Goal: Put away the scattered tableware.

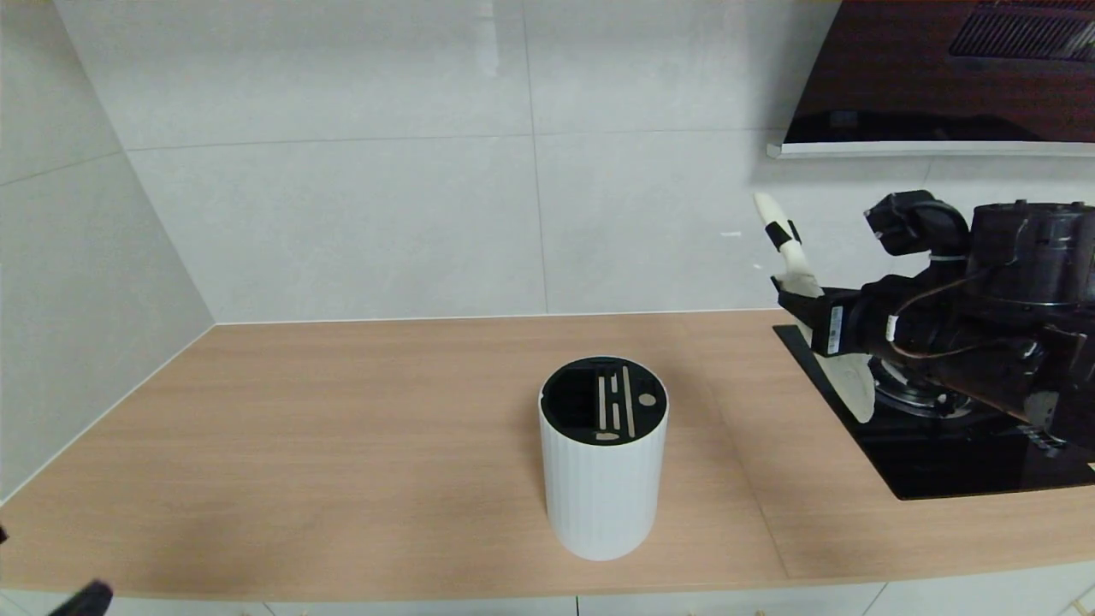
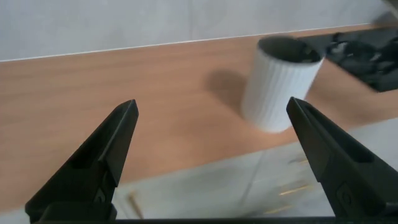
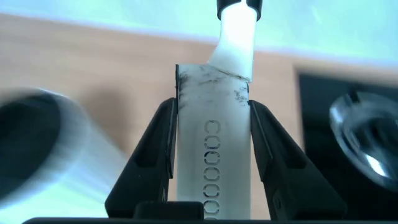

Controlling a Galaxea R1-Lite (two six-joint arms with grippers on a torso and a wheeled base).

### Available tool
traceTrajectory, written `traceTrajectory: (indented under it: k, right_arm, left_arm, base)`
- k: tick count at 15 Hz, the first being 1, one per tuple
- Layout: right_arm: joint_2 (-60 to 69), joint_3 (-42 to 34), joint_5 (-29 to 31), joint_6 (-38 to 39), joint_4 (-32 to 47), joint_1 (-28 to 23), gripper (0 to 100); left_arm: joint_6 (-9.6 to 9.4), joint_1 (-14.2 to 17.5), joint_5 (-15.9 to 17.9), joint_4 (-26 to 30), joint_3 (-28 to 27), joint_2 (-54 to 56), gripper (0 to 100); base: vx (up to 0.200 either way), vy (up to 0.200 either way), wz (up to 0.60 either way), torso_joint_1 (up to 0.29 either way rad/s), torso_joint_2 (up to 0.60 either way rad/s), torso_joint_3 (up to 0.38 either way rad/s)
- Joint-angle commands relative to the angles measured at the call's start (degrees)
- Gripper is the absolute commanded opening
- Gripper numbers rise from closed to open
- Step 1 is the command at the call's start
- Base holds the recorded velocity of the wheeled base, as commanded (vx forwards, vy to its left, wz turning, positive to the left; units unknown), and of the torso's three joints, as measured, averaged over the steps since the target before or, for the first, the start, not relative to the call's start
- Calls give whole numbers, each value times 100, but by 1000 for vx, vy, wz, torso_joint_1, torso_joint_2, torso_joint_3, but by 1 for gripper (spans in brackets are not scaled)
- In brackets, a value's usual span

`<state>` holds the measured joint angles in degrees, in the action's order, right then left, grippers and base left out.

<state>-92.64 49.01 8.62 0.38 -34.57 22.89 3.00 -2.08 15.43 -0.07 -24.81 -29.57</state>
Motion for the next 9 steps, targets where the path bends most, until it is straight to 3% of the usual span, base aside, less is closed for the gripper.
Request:
traceTrajectory:
  k: [1, 2, 3, 4, 5, 9]
  right_arm:
    - [378, 74, 184, 6, 38, 602, 0]
    - [378, 74, 184, 6, 38, 602, 0]
    - [536, -128, 492, 15, 56, 1200, 0]
    - [571, -234, 518, 15, 56, 1446, 0]
    - [571, -251, 536, 15, 56, 1639, 0]
    - [571, -383, 580, 103, 109, 2255, 0]
  left_arm:
    - [851, -969, 206, -977, -1114, -2597, 100]
    - [851, -969, 206, -977, -1114, -2597, 100]
    - [2337, -1804, 206, -1926, -1299, -3300, 100]
    - [2732, -2006, 223, -2260, -1422, -3617, 100]
    - [2882, -2112, 232, -2506, -1606, -3977, 100]
    - [2899, -2288, 355, -3289, -2037, -5023, 100]
  base:
    - [0, 0, 0, 0, 0, 0]
    - [0, 0, 0, 0, 0, 0]
    - [0, 0, 0, 0, 0, 0]
    - [0, 0, 0, 0, 0, 0]
    - [0, 0, 0, 0, 0, 0]
    - [0, 0, 0, 0, 0, 0]
